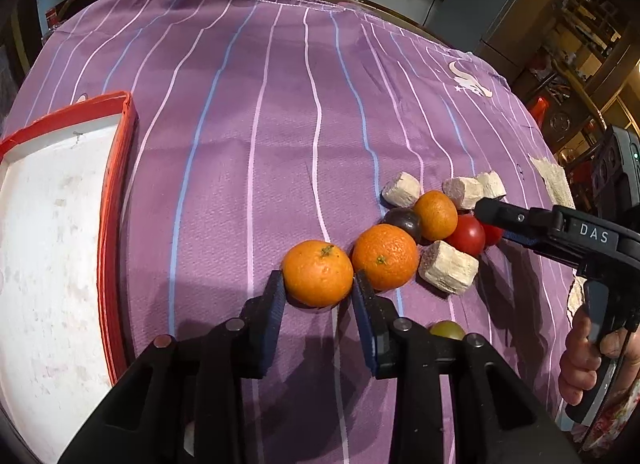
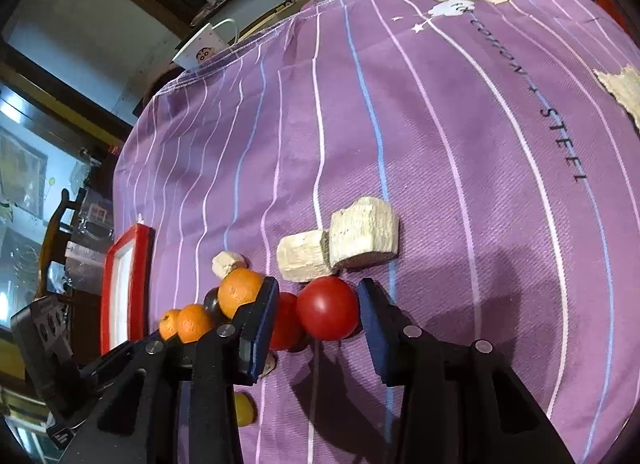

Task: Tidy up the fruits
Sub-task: 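Grasp a tangerine with the left tool while the right tool grasps a red tomato, then carry the tangerine into the tray and release while the right tool drops the tomato there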

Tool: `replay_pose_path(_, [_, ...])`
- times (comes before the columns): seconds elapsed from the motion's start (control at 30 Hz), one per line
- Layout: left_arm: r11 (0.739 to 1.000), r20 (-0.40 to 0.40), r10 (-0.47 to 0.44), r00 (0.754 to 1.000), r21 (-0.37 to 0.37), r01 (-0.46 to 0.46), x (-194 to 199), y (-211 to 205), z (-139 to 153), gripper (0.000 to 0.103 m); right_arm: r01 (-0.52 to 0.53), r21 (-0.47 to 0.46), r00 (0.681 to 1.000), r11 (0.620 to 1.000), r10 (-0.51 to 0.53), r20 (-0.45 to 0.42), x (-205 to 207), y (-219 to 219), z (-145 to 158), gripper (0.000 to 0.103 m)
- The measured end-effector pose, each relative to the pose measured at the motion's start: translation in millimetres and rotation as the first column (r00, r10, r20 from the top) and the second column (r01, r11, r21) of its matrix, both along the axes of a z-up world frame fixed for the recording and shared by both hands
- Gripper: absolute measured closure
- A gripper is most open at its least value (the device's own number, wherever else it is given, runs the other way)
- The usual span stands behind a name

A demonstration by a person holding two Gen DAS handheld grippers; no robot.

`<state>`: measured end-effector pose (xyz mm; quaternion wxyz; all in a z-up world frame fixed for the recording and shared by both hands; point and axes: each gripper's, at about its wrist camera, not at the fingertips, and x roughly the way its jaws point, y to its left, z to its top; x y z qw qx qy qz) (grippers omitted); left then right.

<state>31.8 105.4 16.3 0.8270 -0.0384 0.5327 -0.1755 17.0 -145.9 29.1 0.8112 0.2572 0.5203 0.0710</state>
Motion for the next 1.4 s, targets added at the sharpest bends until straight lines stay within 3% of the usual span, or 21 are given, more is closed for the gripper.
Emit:
replay_pose_path(0.03, [1.0,-0.002,0.003,1.0,-0.006,-0.003,0.0,0.8,-0.1,0.071,0.003,0.0,1.0,1.0,-0.003,-0.003,-0.8,-0.7,-0.1,0.069])
replay_pose_path(0.17, [0.999,-0.013,0.013,1.0,-0.038,-0.013,-1.3,5.2,0.9,0.071,0.023,0.032,1.0,0.999,-0.022,-0.022,-8.1,-5.4,-2.8,0.069])
replay_pose_path(0.4, [0.999,0.0,-0.013,1.0,-0.033,0.013,-6.8,7.7,8.1,0.071,0.045,0.004,0.999,0.999,-0.045,-0.008,-18.0,-5.8,-0.1,0.067])
replay_pose_path(0.63, [1.0,0.0,-0.012,1.0,-0.005,0.012,-3.0,11.4,6.7,0.071,0.005,-0.14,1.0,0.99,-0.001,0.031,-20.2,14.3,8.3,0.067])
replay_pose_path(0.77, [1.0,-0.008,0.006,1.0,-0.013,-0.006,4.6,12.8,0.2,0.07,0.009,-0.164,1.0,0.986,-0.004,0.031,-18.1,14.9,8.4,0.067])
replay_pose_path(1.13, [0.998,0.039,0.018,0.999,-0.059,-0.016,-3.9,25.1,17.6,0.071,-0.005,-0.119,1.0,0.993,0.006,0.012,-31.0,19.8,13.8,0.069])
replay_pose_path(1.4, [0.988,0.06,0.121,0.991,-0.1,-0.114,-3.3,89.2,41.9,0.071,-0.069,-0.075,0.995,0.995,0.075,0.072,-24.7,65.7,47.1,0.069])
